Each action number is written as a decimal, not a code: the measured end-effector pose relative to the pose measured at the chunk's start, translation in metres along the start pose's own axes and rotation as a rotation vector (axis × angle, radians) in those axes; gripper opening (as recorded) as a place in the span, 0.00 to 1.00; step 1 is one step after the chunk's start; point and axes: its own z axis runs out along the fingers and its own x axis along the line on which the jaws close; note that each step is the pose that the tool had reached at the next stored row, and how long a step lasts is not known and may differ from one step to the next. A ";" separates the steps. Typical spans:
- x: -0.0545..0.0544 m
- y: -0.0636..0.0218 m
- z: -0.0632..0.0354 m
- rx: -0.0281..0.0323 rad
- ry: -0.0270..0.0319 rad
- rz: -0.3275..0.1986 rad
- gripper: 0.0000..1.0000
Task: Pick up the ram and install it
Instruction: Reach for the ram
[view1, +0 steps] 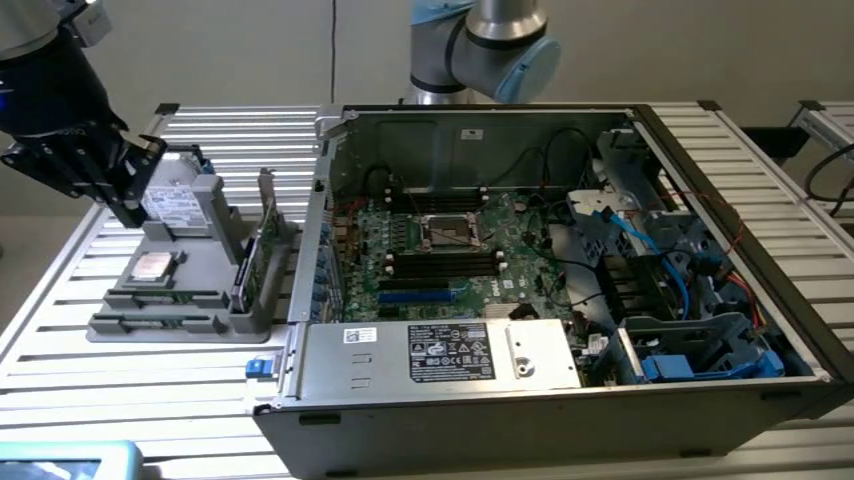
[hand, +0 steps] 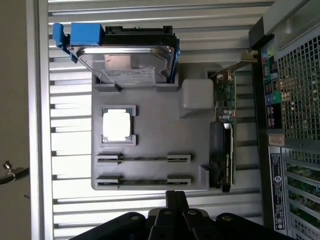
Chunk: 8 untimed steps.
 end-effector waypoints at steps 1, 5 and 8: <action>0.002 -0.0002 0.0009 0.0000 0.0001 0.000 0.11; 0.012 -0.0010 0.0028 0.0000 0.0002 0.000 0.11; 0.016 -0.0009 0.0036 0.0000 0.0001 0.000 0.11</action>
